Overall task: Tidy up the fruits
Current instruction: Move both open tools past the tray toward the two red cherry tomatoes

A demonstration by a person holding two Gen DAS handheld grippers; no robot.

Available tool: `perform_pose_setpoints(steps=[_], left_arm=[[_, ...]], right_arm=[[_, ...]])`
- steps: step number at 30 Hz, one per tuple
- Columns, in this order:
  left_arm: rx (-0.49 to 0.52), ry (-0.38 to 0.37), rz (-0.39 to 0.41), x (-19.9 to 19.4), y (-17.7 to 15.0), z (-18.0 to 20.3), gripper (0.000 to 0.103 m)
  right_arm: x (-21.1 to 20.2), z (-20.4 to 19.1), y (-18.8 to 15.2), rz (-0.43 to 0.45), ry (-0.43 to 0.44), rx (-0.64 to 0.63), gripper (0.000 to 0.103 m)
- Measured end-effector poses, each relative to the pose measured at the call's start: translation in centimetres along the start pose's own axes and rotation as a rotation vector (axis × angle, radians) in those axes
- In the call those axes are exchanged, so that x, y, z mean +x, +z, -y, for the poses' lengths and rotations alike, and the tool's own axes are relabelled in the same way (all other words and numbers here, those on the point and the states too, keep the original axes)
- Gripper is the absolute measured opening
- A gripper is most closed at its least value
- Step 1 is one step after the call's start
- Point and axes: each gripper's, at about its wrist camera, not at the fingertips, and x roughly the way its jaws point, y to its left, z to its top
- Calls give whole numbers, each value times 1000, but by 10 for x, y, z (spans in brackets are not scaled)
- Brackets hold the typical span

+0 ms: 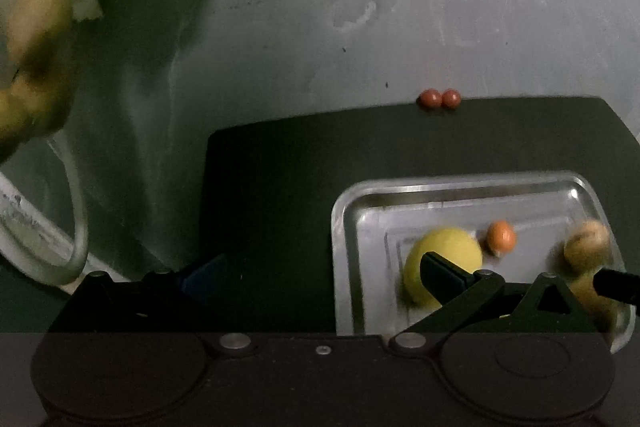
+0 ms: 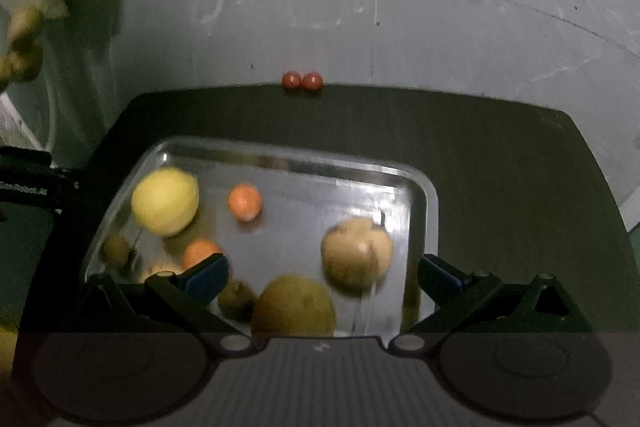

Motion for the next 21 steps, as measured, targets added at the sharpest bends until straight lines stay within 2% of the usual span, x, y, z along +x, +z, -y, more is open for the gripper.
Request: perform_pose_setpoints(steps=[10, 21], left_arm=[[-40, -7, 47, 21, 39, 20, 102], [-59, -8, 76, 57, 82, 40, 102]], right_arm=[[26, 16, 42, 85, 39, 12, 103], [61, 25, 69, 99, 25, -36, 103]])
